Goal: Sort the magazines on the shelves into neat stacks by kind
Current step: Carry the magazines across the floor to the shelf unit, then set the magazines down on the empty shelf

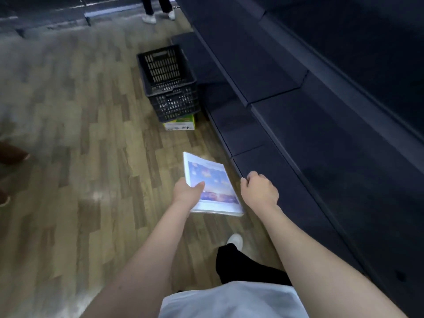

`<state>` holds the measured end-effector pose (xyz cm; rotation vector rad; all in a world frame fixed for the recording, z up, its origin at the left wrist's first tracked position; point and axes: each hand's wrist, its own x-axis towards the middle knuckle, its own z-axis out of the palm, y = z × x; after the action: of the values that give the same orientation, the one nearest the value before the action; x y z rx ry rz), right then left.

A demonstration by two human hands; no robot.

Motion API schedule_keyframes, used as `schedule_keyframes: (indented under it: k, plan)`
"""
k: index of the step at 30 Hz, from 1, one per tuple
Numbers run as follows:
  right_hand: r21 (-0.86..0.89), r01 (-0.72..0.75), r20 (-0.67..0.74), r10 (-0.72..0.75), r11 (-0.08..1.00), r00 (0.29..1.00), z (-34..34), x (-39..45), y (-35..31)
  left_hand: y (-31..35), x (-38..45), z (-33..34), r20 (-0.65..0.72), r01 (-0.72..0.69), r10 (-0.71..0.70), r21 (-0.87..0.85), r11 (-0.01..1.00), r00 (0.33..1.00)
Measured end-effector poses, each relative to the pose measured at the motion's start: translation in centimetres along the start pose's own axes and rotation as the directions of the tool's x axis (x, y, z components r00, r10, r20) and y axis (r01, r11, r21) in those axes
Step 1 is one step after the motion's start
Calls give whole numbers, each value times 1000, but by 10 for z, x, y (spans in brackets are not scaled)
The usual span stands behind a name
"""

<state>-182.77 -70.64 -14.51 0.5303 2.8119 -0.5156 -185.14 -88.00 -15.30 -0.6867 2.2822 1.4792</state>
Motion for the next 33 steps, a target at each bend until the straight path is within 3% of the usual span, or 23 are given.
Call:
schedule_keyframes:
  k: [6, 10, 14, 18, 25, 29, 33]
  plan:
    - [168, -43, -89, 59, 985, 994, -57, 86, 7, 91, 53, 32, 48, -46, 50, -78, 996, 998]
    - [278, 16, -254, 58, 960, 966, -111, 120, -11, 146, 76, 47, 118, -70, 91, -169, 983, 989]
    - [291, 75, -453, 68, 954, 889, -165, 138, -29, 195, 95, 42, 232, -108, 168, -250, 962, 958]
    - [373, 104, -561, 135, 922, 817, -210, 161, -45, 254, 118, 32, 393, -169, 258, -248, 954, 882]
    - [532, 54, -586, 322, 845, 744, -256, 214, -68, 360, 154, 35, 505, -452, 499, -223, 864, 704]
    - [576, 3, -623, 436, 818, 649, -270, 230, -67, 408, 169, 48, 583, -522, 540, -220, 824, 607]
    - [607, -69, -624, 529, 792, 575, -273, 231, -46, 435, 175, 72, 645, -526, 523, -214, 823, 557]
